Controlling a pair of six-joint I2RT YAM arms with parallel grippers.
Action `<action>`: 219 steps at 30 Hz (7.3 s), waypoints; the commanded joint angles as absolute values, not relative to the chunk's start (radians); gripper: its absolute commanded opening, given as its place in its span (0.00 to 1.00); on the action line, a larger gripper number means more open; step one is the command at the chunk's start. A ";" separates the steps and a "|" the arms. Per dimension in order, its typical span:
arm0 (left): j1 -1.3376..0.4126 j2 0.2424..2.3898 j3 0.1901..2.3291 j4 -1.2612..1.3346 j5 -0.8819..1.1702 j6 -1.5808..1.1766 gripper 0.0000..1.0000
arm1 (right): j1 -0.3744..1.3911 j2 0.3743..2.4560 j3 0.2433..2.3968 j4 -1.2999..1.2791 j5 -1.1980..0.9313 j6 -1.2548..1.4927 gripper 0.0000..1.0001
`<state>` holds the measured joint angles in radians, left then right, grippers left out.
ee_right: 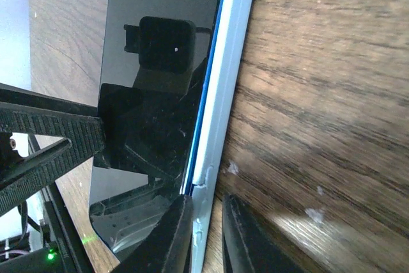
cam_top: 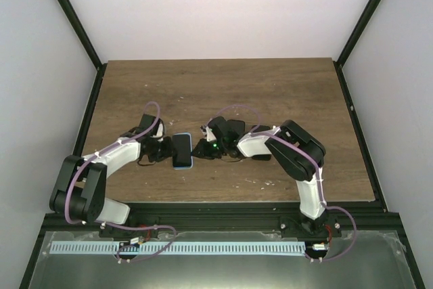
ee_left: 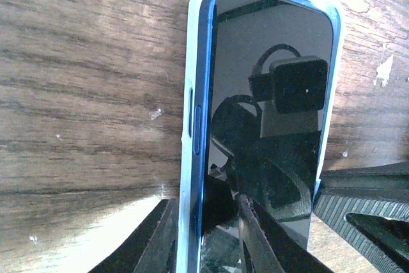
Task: Put the phone into the phone case
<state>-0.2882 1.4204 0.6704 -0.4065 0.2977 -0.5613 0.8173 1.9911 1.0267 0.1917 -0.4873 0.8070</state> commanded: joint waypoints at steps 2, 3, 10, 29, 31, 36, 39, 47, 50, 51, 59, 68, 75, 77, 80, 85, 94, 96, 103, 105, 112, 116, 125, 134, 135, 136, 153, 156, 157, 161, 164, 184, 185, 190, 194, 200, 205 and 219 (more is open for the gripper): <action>-0.284 1.444 0.673 -0.365 0.282 -0.572 0.24 | 0.836 2.024 1.076 0.210 -0.509 0.806 0.12; -0.284 1.451 0.675 -0.361 0.282 -0.575 0.23 | 0.837 2.025 1.079 0.212 -0.510 0.806 0.11; -0.284 1.488 0.685 -0.323 0.284 -0.602 0.16 | 0.843 2.034 1.085 0.229 -0.515 0.811 0.06; -0.278 1.361 0.683 -0.444 0.245 -0.631 0.42 | 0.842 1.939 1.023 0.253 -0.480 0.825 0.14; -0.279 1.329 0.665 -0.464 0.262 -0.628 0.44 | 0.843 1.940 1.025 0.255 -0.482 0.822 0.14; -0.293 1.261 0.609 -0.497 0.289 -0.634 0.45 | 0.844 1.952 1.035 0.237 -0.475 0.817 0.13; -0.311 1.232 0.577 -0.490 0.308 -0.650 0.46 | 0.843 1.952 1.034 0.226 -0.452 0.815 0.15; -0.343 1.262 0.544 -0.397 0.375 -0.712 0.39 | 0.842 1.969 1.061 0.182 -0.430 0.796 0.19; -0.347 1.269 0.546 -0.387 0.368 -0.718 0.34 | 0.842 1.975 1.057 0.202 -0.444 0.799 0.16; -0.347 1.272 0.546 -0.383 0.365 -0.720 0.33 | 0.843 1.977 1.058 0.203 -0.445 0.800 0.15; -0.352 1.298 0.558 -0.366 0.357 -0.724 0.29 | 0.843 1.986 1.049 0.225 -0.458 0.814 0.16; -0.353 1.324 0.581 -0.346 0.316 -0.720 0.21 | 0.843 1.997 1.037 0.247 -0.472 0.826 0.16; -0.359 1.346 0.569 -0.302 0.355 -0.732 0.22 | 0.843 1.998 1.036 0.238 -0.458 0.827 0.18; -0.358 1.327 0.582 -0.330 0.342 -0.730 0.28 | 0.842 1.988 1.035 0.226 -0.444 0.819 0.18; -0.342 1.297 0.602 -0.375 0.327 -0.725 0.35 | 0.842 1.969 1.035 0.205 -0.420 0.810 0.18; -0.304 1.255 0.626 -0.422 0.306 -0.692 0.43 | 0.839 1.947 1.023 0.192 -0.390 0.811 0.19; -0.283 1.345 0.648 -0.416 0.303 -0.612 0.38 | 0.837 1.978 1.044 0.206 -0.423 0.825 0.23; -0.282 1.373 0.640 -0.387 0.308 -0.611 0.34 | 0.837 1.987 1.047 0.213 -0.429 0.830 0.22; -0.284 1.445 0.611 -0.295 0.332 -0.634 0.18 | 0.839 2.027 1.059 0.253 -0.473 0.834 0.18; -0.284 1.458 0.608 -0.272 0.334 -0.650 0.16 | 0.839 2.039 1.069 0.250 -0.483 0.833 0.18; -0.284 1.488 0.637 -0.263 0.340 -0.647 0.14 | 0.839 2.052 1.086 0.252 -0.479 0.850 0.18; -0.284 1.483 0.652 -0.253 0.346 -0.647 0.11 | 0.839 2.059 1.094 0.268 -0.489 0.867 0.19; -0.284 1.490 0.674 -0.218 0.349 -0.663 0.11 | 0.839 2.065 1.107 0.280 -0.498 0.877 0.18; -0.213 1.289 0.661 -0.355 0.347 -0.674 0.35 | 0.842 2.022 1.046 0.274 -0.440 0.901 0.23; -0.206 1.294 0.662 -0.357 0.360 -0.666 0.35 | 0.843 2.022 1.039 0.276 -0.436 0.909 0.23; -0.202 1.303 0.668 -0.358 0.381 -0.656 0.35 | 0.843 2.024 1.035 0.278 -0.434 0.916 0.23; -0.188 1.523 0.641 -0.254 0.468 -0.567 0.26 | 0.841 2.057 1.029 0.421 -0.537 1.018 0.33; -0.190 1.533 0.617 -0.216 0.553 -0.568 0.25 | 0.838 2.035 1.003 0.459 -0.555 1.028 0.32; -0.192 1.534 0.611 -0.209 0.572 -0.574 0.24 | 0.837 2.023 0.987 0.470 -0.560 1.031 0.32; -0.229 1.511 0.586 -0.175 0.627 -0.622 0.24 | 0.822 1.962 0.919 0.517 -0.567 1.038 0.32; -0.263 1.495 0.582 -0.161 0.645 -0.666 0.24 | 0.809 1.927 0.864 0.576 -0.571 1.052 0.33; -0.276 1.454 0.587 -0.246 0.573 -0.636 0.36 | 0.798 1.898 0.800 0.674 -0.601 1.051 0.33; -0.276 1.448 0.588 -0.255 0.559 -0.628 0.38 | 0.798 1.895 0.803 0.648 -0.590 1.045 0.34; -0.275 1.433 0.585 -0.248 0.553 -0.609 0.37 | 0.798 1.906 0.808 0.580 -0.551 1.032 0.33; -0.272 1.460 0.584 -0.245 0.561 -0.603 0.28 | 0.799 1.925 0.805 0.667 -0.598 1.046 0.33; -0.254 1.415 0.565 -0.239 0.563 -0.611 0.21 | 0.802 1.896 0.816 0.563 -0.532 1.013 0.33; -0.225 1.435 0.546 -0.194 0.624 -0.598 0.25 | 0.805 1.869 0.817 0.460 -0.451 0.996 0.33; -0.229 1.471 0.544 -0.098 0.614 -0.645 0.13 | 0.843 1.966 0.909 0.391 -0.454 0.967 0.27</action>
